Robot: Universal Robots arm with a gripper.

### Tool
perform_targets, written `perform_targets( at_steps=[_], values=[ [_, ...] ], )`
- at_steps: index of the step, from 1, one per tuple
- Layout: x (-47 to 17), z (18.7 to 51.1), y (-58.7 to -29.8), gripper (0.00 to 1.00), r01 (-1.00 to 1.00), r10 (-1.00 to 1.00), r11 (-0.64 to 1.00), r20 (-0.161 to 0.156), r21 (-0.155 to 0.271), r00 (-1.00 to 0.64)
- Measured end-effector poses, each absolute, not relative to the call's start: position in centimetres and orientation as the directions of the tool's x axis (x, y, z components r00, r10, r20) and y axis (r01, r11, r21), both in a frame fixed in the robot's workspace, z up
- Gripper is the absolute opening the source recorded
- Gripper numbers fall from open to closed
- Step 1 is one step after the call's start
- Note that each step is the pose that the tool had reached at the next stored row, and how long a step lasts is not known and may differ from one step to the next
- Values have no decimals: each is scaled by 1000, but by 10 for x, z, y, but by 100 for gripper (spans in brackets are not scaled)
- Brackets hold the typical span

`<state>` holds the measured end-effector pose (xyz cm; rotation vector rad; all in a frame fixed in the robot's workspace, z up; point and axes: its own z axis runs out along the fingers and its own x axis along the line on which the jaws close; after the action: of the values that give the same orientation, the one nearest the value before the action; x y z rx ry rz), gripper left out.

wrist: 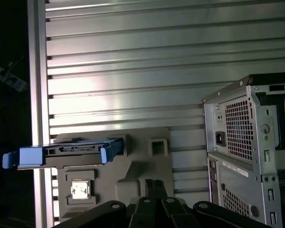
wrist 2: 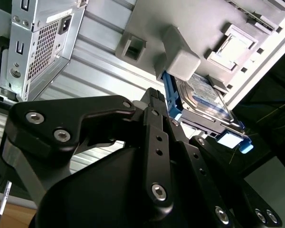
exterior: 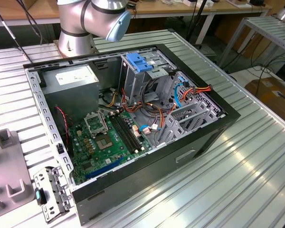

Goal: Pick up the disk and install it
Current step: 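Reach for the disk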

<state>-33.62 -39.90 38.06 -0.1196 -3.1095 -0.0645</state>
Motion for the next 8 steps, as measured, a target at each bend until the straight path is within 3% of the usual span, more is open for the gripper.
perform_targets(
  at_steps=[8],
  values=[
    [-363,380,-399,11,77,76,996,31,40,-997]
  ],
)
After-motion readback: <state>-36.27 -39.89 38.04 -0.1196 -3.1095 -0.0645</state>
